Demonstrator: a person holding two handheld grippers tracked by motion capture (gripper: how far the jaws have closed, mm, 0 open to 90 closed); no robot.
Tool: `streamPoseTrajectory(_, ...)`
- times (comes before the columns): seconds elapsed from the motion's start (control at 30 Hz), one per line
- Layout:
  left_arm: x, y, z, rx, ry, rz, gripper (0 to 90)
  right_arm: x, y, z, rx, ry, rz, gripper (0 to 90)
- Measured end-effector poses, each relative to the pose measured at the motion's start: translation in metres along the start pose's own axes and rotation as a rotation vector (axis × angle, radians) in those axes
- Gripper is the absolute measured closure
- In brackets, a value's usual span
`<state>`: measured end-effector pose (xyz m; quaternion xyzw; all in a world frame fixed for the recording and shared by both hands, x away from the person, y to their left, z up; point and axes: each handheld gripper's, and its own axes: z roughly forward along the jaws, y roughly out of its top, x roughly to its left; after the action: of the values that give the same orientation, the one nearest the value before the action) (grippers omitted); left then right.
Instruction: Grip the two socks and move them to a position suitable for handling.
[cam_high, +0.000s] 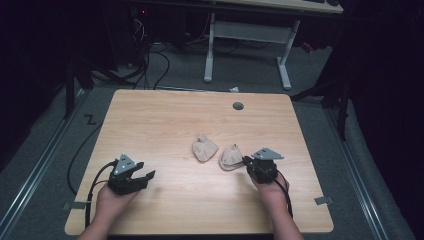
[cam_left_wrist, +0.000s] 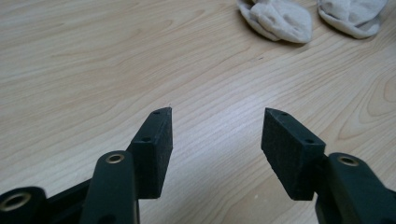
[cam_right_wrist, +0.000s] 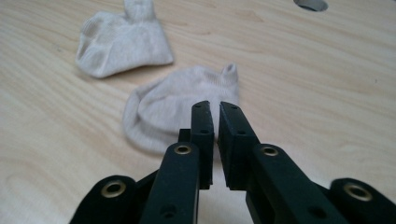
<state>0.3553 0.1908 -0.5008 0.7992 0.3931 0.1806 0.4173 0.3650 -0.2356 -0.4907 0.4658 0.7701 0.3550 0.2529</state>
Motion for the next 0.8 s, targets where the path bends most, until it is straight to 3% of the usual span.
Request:
streamPoseTrajectory(0.13, -0.003, 0.004, 0.003, -0.017, -0.018, 0.007, 43.0, -0.001, 0.017, 0.017, 0.016, 0.007, 0.013, 90.0)
streamPoseTrajectory(0.3, -0.002, 0.003, 0.005, -0.009, -0.024, 0.004, 42.9, -0.007, 0.028, 0.047, 0.103, -0.01, 0.018, 90.0)
streamPoseTrajectory(0.53, -0.002, 0.004, 0.004, -0.025, -0.034, 0.004, 43.0, -0.01, 0.022, 0.061, 0.156, -0.02, 0.021, 89.9)
streamPoseTrajectory(0.8, -0.006, 0.005, 0.006, -0.019, -0.034, 0.024, 43.2, -0.005, 0.018, 0.065, 0.172, -0.016, -0.006, 89.9)
